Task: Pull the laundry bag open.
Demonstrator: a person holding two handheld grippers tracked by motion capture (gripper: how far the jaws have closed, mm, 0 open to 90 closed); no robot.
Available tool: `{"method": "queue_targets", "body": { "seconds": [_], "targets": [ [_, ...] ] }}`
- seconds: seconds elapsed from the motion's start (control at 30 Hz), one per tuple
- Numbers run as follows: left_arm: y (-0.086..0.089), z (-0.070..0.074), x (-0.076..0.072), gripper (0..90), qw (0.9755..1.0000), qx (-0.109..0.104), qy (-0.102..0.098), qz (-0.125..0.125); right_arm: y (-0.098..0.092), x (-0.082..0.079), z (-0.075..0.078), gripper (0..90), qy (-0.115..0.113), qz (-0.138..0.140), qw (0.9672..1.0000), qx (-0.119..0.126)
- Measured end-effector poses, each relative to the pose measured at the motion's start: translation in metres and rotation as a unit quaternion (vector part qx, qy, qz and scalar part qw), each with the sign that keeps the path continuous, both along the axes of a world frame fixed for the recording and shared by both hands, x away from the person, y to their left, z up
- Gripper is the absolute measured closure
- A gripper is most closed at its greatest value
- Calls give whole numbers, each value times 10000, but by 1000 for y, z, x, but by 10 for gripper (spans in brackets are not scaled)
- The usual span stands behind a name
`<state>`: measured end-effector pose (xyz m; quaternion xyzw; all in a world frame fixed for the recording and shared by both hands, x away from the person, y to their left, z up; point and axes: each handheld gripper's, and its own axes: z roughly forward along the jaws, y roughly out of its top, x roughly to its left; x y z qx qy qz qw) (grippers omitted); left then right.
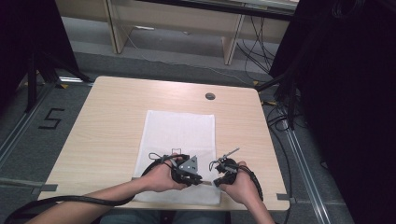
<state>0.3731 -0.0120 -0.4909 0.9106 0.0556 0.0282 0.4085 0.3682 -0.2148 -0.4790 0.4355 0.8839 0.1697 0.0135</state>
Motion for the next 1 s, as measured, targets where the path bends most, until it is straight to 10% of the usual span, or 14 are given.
{"method": "queue_targets", "body": {
  "seconds": [1.0],
  "targets": [
    [17,4,-1,821,9999,-48,54,126,2,-1,1,900,12,-8,10000,-34]
  ]
}}
